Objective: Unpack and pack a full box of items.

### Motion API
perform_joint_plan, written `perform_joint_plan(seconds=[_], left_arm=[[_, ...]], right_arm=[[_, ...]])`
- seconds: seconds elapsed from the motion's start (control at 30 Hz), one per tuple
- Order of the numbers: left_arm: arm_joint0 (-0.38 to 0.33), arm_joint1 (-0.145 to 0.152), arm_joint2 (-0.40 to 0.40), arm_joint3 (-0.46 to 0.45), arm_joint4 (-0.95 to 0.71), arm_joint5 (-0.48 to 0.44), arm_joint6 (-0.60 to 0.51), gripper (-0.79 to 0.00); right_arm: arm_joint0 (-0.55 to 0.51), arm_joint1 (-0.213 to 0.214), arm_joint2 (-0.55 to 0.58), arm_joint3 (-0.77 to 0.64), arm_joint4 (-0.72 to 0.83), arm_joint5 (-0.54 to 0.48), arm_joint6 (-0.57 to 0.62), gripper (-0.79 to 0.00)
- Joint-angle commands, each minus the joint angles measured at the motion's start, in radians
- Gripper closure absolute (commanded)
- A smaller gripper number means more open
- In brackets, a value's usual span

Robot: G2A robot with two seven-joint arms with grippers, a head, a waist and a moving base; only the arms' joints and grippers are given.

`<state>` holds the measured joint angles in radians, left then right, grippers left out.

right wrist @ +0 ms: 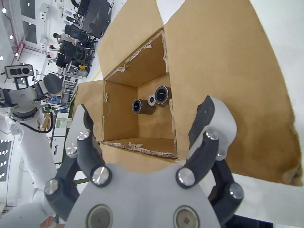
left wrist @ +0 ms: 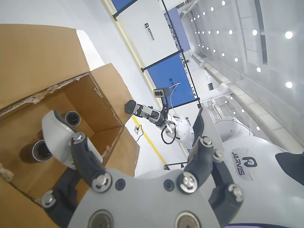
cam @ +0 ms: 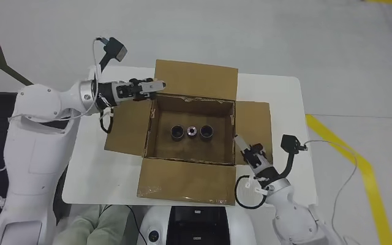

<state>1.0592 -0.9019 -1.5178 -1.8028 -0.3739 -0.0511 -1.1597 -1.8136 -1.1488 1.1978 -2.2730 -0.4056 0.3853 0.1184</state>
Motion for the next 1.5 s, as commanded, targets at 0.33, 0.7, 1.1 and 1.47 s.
perform_joint_plan(seconds=[0.33, 0.7, 1.1, 1.47], left_arm=[[0.098, 0.026, -0.201, 0.114, -0.083, -0.020, -0.069, -0.785], [0.001, 0.054, -0.215, 0.326, -0.029, 0.043, -0.222, -0.785], [-0.202, 0.081, -0.168, 0.567, -0.018, 0.014, -0.376, -0.785], [-0.246, 0.134, -0.091, 0.645, -0.036, -0.022, -0.376, -0.785]], right_arm=[[0.127, -0.022, -0.060, 0.095, 0.034, 0.100, 0.061, -0.785], [0.224, -0.037, -0.087, 0.163, 0.066, 0.132, 0.121, -0.785], [0.263, -0.045, -0.086, 0.146, -0.004, 0.188, 0.085, -0.785], [0.360, -0.049, -0.152, 0.050, -0.197, 0.193, 0.177, -0.785]])
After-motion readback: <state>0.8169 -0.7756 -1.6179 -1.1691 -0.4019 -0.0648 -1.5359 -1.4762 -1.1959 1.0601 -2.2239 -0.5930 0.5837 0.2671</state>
